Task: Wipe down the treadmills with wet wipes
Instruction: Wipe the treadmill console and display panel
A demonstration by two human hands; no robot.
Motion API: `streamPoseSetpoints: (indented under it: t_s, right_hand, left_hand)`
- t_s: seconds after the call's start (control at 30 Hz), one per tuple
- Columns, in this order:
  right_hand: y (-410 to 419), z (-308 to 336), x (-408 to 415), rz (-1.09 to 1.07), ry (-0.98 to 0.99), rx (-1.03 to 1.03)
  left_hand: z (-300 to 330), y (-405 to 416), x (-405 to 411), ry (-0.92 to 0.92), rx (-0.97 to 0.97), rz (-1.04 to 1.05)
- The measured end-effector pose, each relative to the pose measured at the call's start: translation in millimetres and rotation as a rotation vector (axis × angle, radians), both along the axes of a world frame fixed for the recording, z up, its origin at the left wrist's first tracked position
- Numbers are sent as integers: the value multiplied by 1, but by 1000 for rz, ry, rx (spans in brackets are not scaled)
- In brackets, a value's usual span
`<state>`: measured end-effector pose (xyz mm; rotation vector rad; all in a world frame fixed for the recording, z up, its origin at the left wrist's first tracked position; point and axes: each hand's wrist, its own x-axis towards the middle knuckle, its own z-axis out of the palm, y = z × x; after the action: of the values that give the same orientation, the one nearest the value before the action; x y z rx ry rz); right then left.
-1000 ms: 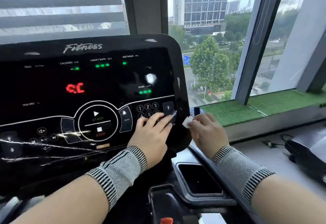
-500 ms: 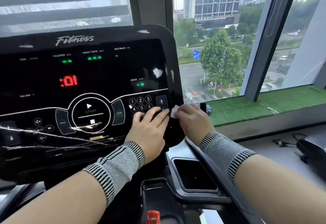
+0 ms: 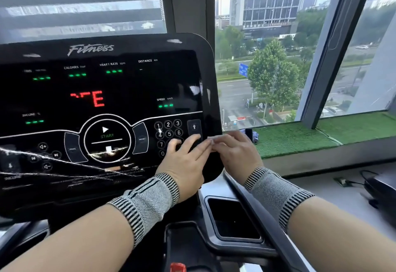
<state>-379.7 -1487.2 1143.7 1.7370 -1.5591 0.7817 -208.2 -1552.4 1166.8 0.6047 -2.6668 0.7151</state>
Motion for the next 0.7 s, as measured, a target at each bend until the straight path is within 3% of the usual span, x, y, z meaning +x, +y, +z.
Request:
streamPoseSetpoints:
  t_s: [0.17, 0.33, 0.53, 0.7]
  right_hand:
    - [-22, 37, -3, -2, -87, -60]
    - [-10, 19, -5, 47, -123, -15]
    - [-28, 56, -6, -10, -181, -59]
    - [-11, 30, -5, -46, -185, -23]
  left_hand:
    - [19, -11, -10, 66, -2, 45]
    - [14, -11, -4, 20, 1, 3]
    - [31, -18, -16, 81, -29, 50]
    - [17, -12, -8, 35, -33, -17]
